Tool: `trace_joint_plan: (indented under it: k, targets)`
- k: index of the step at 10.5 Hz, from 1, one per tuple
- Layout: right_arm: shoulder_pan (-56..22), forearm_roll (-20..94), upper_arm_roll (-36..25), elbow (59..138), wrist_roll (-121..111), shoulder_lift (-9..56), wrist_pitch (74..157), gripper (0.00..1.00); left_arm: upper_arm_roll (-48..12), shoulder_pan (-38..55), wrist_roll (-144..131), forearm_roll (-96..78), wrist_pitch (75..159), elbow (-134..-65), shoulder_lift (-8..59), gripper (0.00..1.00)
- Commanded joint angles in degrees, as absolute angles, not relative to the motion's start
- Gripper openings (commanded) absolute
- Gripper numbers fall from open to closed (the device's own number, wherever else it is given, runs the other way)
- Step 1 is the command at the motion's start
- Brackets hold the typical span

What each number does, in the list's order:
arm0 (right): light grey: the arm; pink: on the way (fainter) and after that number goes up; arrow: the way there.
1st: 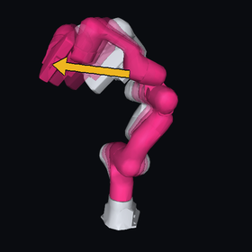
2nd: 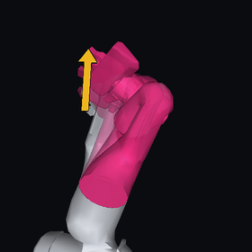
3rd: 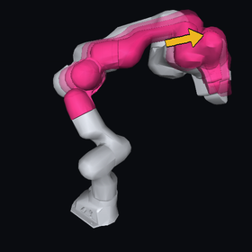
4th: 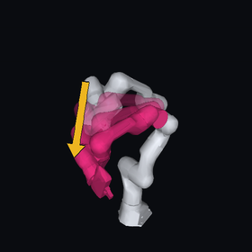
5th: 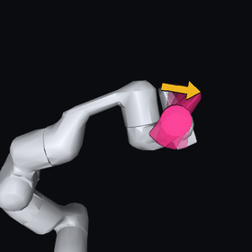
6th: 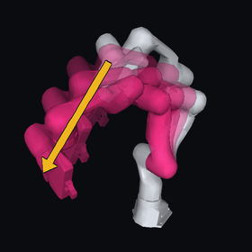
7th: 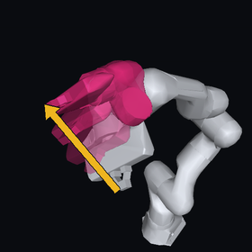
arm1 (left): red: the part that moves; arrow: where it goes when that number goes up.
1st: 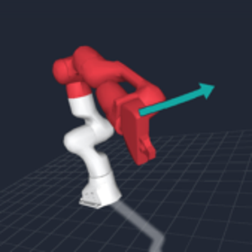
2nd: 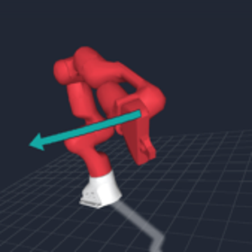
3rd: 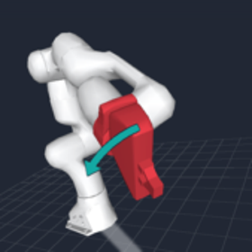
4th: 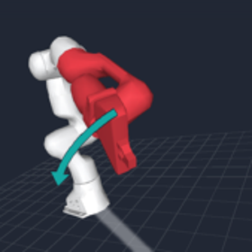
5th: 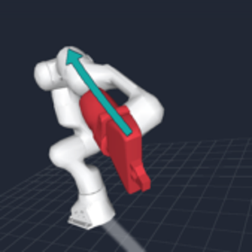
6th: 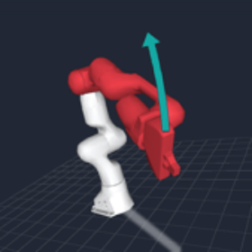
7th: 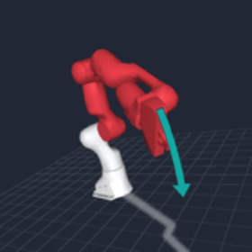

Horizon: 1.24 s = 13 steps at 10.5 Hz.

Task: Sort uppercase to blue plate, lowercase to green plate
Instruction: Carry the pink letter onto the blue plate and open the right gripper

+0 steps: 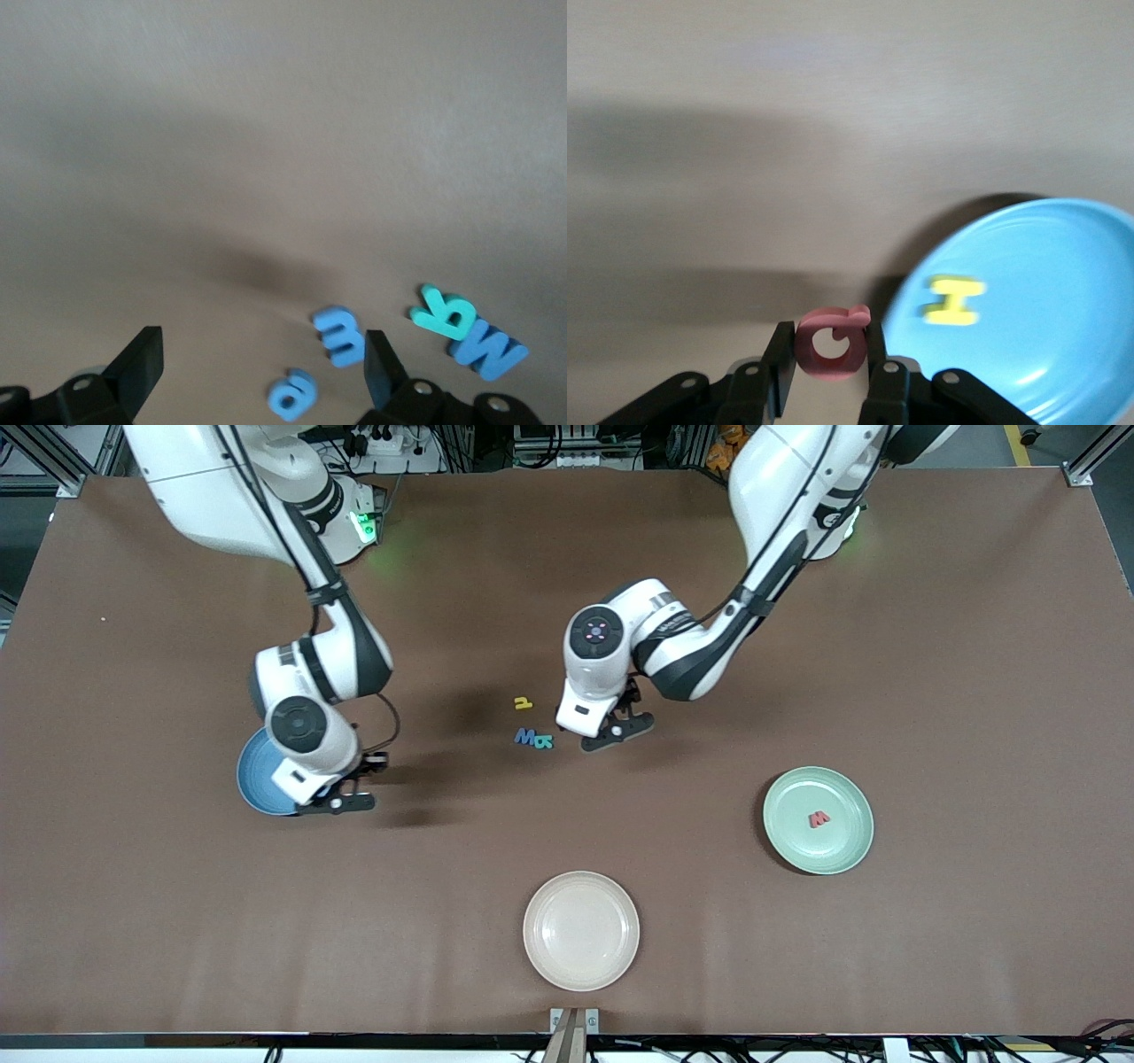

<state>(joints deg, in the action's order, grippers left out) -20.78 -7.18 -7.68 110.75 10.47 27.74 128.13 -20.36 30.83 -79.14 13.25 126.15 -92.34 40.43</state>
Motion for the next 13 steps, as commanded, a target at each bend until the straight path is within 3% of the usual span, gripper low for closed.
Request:
trace_joint_plan:
  k: [1,4,5,7,8,13]
  targets:
    - [-20.7,-7.2,-9.3,110.7,4.1,26.1,125.6,0.29,-17.9,33.9,-85.2,13.0,126.2,-86.8,44.4,1.00]
    - [-19.7,-7.1,-11.0,111.3,-4.9,26.8,126.9,0.32,-17.0,34.9,-86.5,13.2,127.2,-86.7,45.3,1.00]
    - [-19.7,-7.1,-11.0,111.7,-5.1,27.0,126.9,0.38,-17.0,35.4,-86.7,13.4,128.0,-86.7,45.6,1.00]
    - [-19.8,-6.5,-11.0,111.9,-4.9,27.1,127.0,0.83,-17.0,35.9,-88.8,13.6,131.3,-87.2,45.7,1.00]
    - [-19.8,-6.3,-11.0,111.9,-4.9,27.1,127.0,0.88,-17.0,36.0,-89.0,13.6,132.1,-87.4,46.0,1.00]
    - [-20.3,1.2,-10.5,111.7,-1.7,27.1,128.9,0.87,-17.0,36.0,-89.0,14.6,132.4,-89.9,45.8,0.89]
